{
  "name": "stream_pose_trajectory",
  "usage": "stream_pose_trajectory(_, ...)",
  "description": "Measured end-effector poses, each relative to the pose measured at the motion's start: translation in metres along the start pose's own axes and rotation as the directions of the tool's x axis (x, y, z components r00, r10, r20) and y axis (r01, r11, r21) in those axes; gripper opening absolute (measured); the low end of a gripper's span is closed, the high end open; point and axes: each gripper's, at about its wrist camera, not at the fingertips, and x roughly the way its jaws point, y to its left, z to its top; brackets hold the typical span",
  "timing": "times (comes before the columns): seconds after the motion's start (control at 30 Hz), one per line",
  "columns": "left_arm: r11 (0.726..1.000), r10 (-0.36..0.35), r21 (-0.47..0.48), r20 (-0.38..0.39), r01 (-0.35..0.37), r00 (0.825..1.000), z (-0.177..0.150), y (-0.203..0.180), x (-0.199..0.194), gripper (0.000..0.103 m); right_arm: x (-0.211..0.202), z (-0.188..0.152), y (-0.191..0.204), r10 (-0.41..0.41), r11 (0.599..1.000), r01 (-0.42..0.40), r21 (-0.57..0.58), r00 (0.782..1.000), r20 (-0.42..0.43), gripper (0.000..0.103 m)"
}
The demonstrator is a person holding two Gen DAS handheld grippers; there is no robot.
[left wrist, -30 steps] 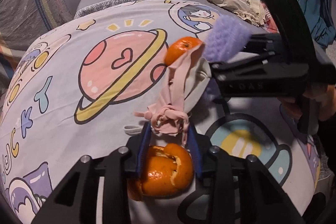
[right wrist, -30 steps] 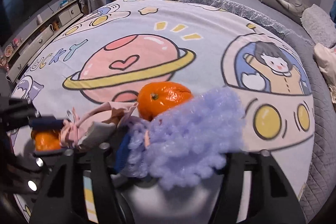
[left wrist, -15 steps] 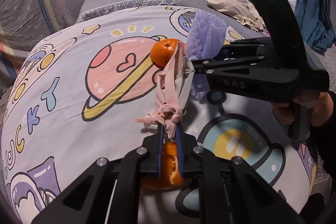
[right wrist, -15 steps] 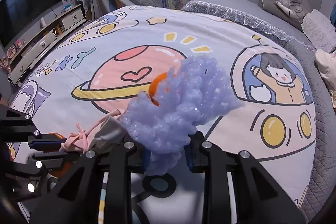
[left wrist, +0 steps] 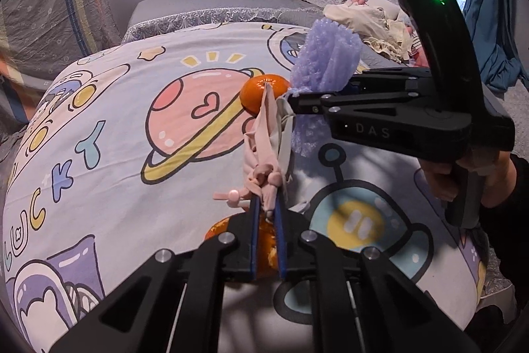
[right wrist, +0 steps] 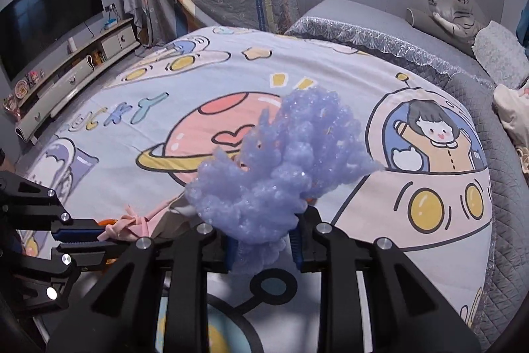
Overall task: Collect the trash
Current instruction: 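Carry the pink cloth and foam net with both grippers over the yellow bin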
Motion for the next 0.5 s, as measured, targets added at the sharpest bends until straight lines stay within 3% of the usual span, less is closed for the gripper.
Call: stream_pose_trajectory(0.5,1.000,-0.002,-0.020,0.100,0.004,0.995,0.006,0.002,-0.038,0.007,-0.050,-0.004,-0.014,-0.056,0.998,0.054,0.024,0.995,0.081,0.024)
